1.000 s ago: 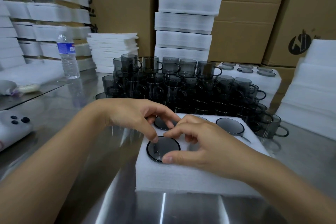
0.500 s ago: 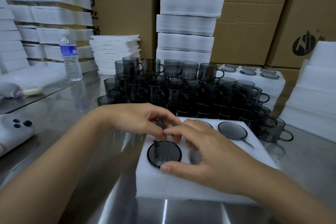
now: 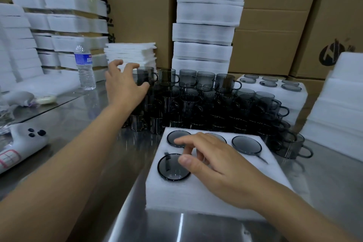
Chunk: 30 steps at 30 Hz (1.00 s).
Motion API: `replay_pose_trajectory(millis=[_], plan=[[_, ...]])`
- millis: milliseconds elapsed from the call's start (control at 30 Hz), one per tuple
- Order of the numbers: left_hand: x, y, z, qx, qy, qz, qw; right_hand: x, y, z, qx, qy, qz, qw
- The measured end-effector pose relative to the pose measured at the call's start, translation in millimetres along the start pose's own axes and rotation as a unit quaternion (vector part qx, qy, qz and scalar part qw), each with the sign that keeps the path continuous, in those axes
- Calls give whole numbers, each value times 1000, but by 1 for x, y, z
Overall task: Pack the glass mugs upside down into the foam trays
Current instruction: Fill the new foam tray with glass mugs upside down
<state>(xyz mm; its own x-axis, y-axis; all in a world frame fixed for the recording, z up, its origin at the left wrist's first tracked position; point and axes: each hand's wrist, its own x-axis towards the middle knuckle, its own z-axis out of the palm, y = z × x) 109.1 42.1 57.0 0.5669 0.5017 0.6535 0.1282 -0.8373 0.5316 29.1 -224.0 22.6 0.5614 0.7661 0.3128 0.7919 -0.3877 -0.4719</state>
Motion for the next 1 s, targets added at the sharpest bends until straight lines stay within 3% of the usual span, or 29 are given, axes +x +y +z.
replay_pose_trajectory(millis=[167,567,667,833,1000], plan=[[11,-9,10,27,-91,-55,994,0,1,-1,25,5,0,1000],[9,-12,12,-86,-13,5,996,1,0,-2,48,23,-8,999],[-6,8,5,-142,3,69,987,1,3,-2,135,43,19,990],[-48,52,-2,-225,-71,165,958,9,8,-2,287,126,105,944],[-89,79,8,-298,-183,199,915,20,11,-11,430,297,180,833]])
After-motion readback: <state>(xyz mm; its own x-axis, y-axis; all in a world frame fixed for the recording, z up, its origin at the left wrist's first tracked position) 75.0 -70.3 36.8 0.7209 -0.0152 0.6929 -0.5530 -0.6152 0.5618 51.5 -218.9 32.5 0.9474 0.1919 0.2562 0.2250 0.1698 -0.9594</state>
